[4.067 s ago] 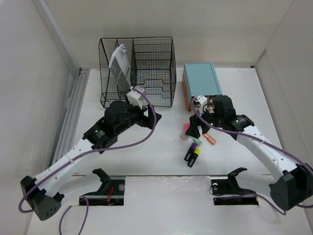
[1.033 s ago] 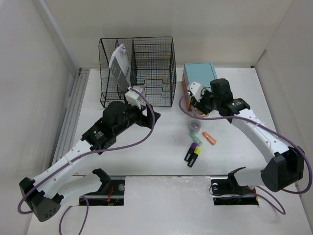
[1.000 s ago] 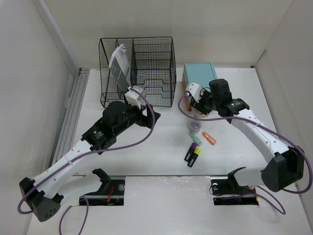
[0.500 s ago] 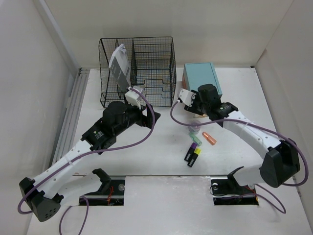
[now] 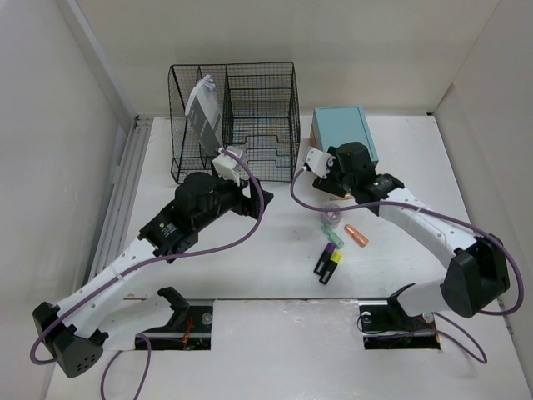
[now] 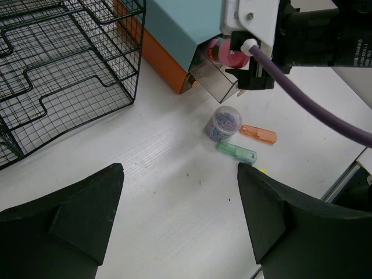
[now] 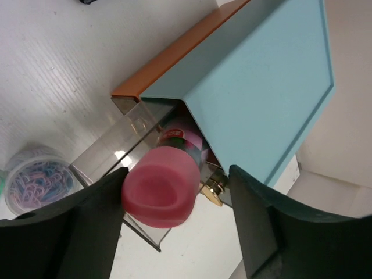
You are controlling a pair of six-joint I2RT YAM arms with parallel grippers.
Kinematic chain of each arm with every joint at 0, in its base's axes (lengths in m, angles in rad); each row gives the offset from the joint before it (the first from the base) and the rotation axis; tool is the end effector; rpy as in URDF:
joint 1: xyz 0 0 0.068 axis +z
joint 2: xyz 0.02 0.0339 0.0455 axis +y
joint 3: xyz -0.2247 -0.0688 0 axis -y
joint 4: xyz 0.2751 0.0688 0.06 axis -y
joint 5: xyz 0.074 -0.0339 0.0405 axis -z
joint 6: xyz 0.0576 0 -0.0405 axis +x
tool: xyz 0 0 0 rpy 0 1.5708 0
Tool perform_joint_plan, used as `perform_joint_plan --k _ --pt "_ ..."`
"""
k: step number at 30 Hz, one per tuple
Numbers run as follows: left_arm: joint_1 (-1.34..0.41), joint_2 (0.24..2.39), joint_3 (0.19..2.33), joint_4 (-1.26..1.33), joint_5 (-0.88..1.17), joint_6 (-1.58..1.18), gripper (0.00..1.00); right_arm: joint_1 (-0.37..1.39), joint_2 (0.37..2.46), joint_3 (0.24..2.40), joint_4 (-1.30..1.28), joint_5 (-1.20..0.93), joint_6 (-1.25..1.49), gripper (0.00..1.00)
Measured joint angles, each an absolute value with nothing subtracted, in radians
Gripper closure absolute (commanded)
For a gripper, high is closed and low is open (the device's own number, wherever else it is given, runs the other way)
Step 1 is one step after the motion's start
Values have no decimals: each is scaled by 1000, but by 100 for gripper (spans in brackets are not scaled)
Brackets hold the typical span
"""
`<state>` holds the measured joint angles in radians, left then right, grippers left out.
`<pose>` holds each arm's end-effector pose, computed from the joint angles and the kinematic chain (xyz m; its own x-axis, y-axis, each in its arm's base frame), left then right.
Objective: Organize the desk
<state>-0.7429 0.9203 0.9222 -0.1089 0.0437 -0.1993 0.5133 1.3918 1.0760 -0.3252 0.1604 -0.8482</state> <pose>0.2117 -0.1978 0.3388 -0.2172 -0.0690 -0.9737 0.6782 0.7067 -0.2014 0.3225 0.1712 0.2279 -0.0646 -0.8864 -0.4584 -0.6376 0.3900 -0.6644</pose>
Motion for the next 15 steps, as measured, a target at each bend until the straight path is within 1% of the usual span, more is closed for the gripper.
perform_joint_plan --k 2,4,11,13,14,15 --pt "-743 920 922 -109 44 -199 24 513 1371 1076 -334 156 -841 19" --pt "-743 920 922 -109 44 -199 24 513 1343 1076 -342 147 -830 18" --pt "-743 920 922 -109 44 -199 24 513 1266 1080 -389 86 -786 18" --pt "-743 920 922 -109 44 -199 24 513 1246 1083 -412 60 -771 23" --pt "-743 920 922 -109 44 -199 24 513 1235 1084 -421 45 -763 28" --pt "-743 920 922 -109 44 -199 24 513 1225 1085 -430 30 -757 35"
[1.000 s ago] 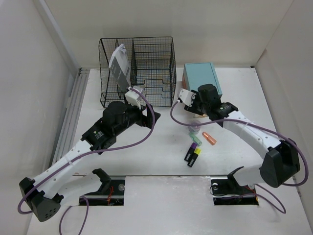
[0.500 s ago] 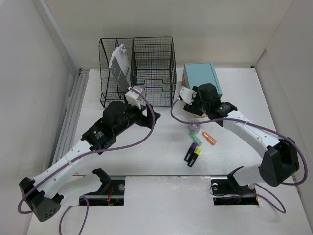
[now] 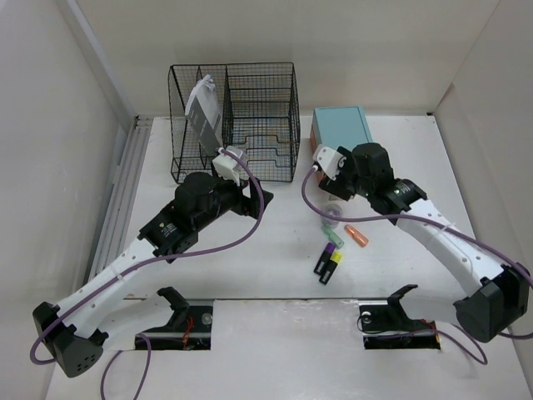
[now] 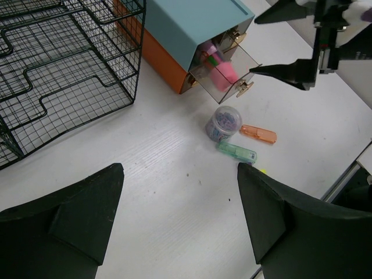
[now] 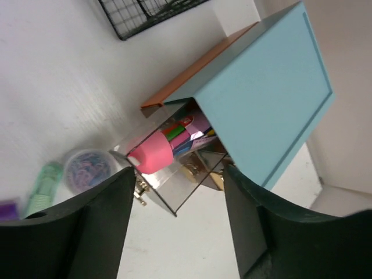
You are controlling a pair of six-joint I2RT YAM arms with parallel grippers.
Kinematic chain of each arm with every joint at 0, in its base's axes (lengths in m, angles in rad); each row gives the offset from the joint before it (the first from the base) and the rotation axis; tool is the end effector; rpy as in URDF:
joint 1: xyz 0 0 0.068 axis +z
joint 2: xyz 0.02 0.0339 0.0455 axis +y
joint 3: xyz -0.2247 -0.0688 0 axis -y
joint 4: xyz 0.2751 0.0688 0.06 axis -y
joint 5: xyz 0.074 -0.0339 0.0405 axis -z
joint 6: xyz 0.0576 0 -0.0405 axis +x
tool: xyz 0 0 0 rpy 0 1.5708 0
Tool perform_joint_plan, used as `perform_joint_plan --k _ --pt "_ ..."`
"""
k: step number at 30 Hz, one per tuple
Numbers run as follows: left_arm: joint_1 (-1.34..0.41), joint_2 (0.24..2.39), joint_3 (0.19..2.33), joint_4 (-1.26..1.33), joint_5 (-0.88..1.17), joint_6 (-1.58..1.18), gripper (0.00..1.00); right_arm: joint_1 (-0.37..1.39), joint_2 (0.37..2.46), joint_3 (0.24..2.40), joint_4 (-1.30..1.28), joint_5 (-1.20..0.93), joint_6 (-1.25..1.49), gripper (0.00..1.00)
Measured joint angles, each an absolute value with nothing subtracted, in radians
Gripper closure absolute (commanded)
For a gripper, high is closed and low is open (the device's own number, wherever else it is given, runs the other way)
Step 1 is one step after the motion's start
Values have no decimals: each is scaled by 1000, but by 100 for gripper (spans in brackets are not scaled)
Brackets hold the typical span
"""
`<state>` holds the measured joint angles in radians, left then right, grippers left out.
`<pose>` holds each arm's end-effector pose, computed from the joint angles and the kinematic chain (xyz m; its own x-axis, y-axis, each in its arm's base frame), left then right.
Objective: Organize the desk
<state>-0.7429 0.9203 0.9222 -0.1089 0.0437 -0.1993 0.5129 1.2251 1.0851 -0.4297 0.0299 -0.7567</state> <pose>0.2117 -0.1978 0.3388 -0.2172 -0.0690 -0.9737 0.6782 0.7067 -0.2014 0.2931 0.1631 0.2750 -0.0201 -0.7988 -0.6012 -0.6633 0.4605 -0.5898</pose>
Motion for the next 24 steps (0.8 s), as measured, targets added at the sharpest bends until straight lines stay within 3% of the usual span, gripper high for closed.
perform_joint_plan --k 1,4,5,6,16,24 --pt "-743 920 922 -109 44 -199 24 513 1214 1086 -442 10 -749 55" --pt "-743 920 922 -109 44 -199 24 505 1188 1086 -476 -60 -729 81" --pt "-743 920 922 -109 44 -199 24 501 1182 1086 -487 -85 -725 96" --pt "-743 920 922 -109 44 -199 24 495 1179 1086 -497 -112 -722 100" --pt "-743 920 908 -106 44 -199 24 410 1222 1085 -710 -402 -832 100" --pt "-743 920 907 -104 44 -199 24 405 1417 1065 -623 -325 -798 100"
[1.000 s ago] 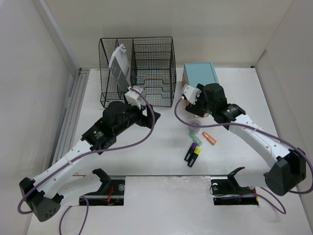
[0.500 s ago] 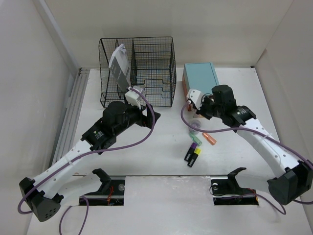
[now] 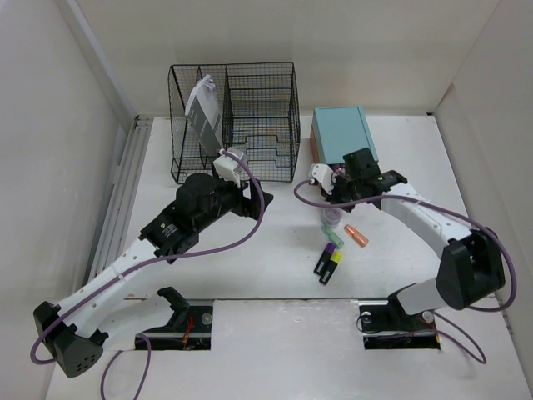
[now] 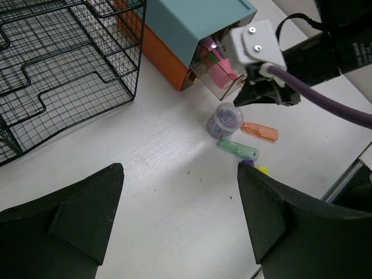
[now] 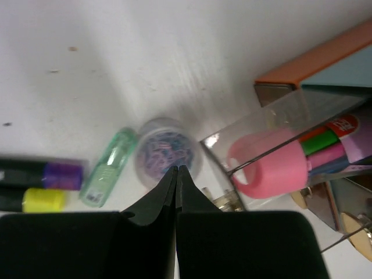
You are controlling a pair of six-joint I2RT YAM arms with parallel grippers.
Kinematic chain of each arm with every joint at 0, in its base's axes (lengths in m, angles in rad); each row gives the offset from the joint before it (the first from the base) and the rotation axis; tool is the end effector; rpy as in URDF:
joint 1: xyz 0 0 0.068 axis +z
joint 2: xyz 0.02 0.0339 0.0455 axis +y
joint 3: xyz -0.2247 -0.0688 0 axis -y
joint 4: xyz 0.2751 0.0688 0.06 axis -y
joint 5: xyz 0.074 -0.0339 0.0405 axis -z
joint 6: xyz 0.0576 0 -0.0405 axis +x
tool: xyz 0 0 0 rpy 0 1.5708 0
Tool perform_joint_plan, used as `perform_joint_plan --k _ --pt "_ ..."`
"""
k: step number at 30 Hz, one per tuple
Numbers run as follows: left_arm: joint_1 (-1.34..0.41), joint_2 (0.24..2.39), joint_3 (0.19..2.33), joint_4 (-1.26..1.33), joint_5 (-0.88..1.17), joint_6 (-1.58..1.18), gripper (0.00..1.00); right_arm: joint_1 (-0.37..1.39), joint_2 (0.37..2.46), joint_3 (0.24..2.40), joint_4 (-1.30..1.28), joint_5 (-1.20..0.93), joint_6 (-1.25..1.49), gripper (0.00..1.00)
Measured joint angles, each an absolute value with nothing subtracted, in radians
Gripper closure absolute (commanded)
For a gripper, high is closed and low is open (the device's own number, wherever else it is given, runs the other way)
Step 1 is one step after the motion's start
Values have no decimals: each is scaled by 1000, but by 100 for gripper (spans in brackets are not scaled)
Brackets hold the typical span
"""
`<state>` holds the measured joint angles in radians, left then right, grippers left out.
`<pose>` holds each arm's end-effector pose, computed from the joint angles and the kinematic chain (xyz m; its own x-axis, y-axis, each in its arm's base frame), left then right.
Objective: Organize the desk
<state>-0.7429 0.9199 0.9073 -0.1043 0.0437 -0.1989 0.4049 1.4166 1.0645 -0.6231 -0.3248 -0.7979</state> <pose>0.2121 -0.1982 0.3334 -0.2241 -0.0622 -0.9726 0.6768 0.7081 -0.2012 0.3021 0.1495 0.1905 -0.1462 -0.8008 -0.5808 -0.9203 0.3255 -0.2172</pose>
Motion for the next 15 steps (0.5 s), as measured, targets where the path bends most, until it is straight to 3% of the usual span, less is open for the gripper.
perform_joint_plan --k 15 --pt "-743 920 907 -104 44 -199 24 405 1538 1063 -289 34 -658 100"
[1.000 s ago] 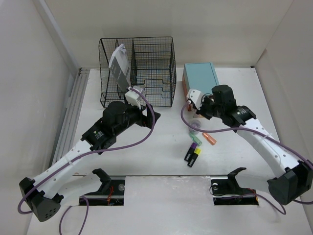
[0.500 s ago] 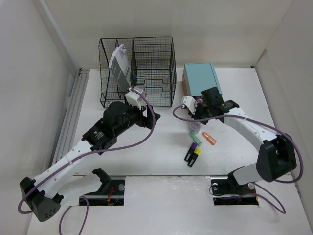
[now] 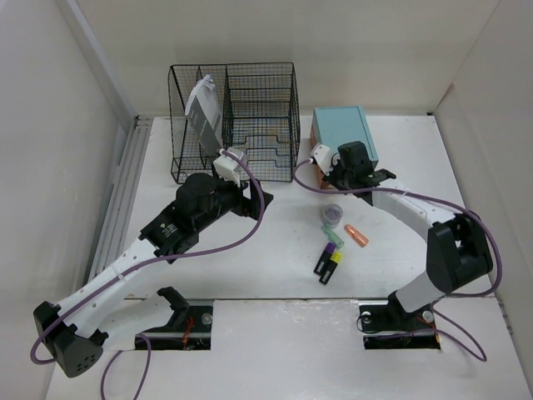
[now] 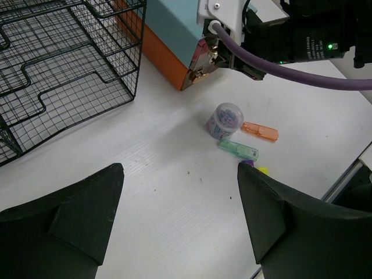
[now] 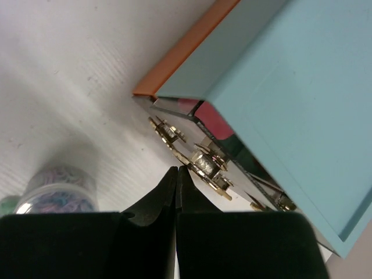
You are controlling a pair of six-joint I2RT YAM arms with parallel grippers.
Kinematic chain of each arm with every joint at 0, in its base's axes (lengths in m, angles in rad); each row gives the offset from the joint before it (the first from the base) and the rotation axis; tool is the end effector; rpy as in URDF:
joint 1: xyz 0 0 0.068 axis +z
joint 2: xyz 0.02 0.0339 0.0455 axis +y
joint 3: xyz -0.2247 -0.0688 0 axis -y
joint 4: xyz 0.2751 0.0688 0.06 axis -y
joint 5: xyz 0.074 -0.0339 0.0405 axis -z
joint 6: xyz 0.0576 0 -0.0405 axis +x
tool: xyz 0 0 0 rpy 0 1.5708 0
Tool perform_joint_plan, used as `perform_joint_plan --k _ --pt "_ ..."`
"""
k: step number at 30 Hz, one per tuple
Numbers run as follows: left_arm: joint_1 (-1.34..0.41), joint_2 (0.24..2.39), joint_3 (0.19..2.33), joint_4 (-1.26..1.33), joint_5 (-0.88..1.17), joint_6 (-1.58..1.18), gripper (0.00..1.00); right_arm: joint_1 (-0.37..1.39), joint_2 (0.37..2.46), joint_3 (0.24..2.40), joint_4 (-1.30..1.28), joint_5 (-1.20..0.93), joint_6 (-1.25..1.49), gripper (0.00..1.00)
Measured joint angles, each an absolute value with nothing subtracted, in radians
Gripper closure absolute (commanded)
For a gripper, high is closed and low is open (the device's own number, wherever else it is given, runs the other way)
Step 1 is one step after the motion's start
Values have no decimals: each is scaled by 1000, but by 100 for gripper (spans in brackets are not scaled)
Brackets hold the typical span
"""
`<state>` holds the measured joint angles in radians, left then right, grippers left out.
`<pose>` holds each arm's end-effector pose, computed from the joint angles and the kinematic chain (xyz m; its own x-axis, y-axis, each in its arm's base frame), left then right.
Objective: Organize the desk
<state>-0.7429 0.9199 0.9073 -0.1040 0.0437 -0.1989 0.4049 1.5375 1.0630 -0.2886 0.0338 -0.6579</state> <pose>0.2121 -0.1982 0.3335 -0.2238 -0.0624 -0.9726 0.6769 0.7081 -0.2012 0.3498 0.1478 0.1748 -0.2757 -0.7830 -0.5576 -0.6822 0.5680 -0.4604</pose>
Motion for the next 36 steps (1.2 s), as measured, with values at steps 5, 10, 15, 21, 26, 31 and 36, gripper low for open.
perform_joint_plan --k 5,10,15,21,26,31,36 --pt "-743 920 907 -104 44 -199 24 405 1586 1065 -237 94 -641 100" --pt "-743 920 907 -102 54 -208 24 405 1562 1053 -221 113 -624 100" --pt "-743 921 907 -87 111 -264 51 392 1336 960 -222 100 -553 16" --pt "-789 968 839 45 194 -393 100 274 1142 973 -249 -10 -400 50" --pt "-858 1111 776 175 213 -478 100 125 1237 1001 -300 -172 -239 49" --pt "-891 1275 765 296 223 -529 61 -20 1403 1008 -332 -341 -105 41" --pt "-900 1359 765 381 228 -555 42 -100 1512 1015 -331 -470 -20 34"
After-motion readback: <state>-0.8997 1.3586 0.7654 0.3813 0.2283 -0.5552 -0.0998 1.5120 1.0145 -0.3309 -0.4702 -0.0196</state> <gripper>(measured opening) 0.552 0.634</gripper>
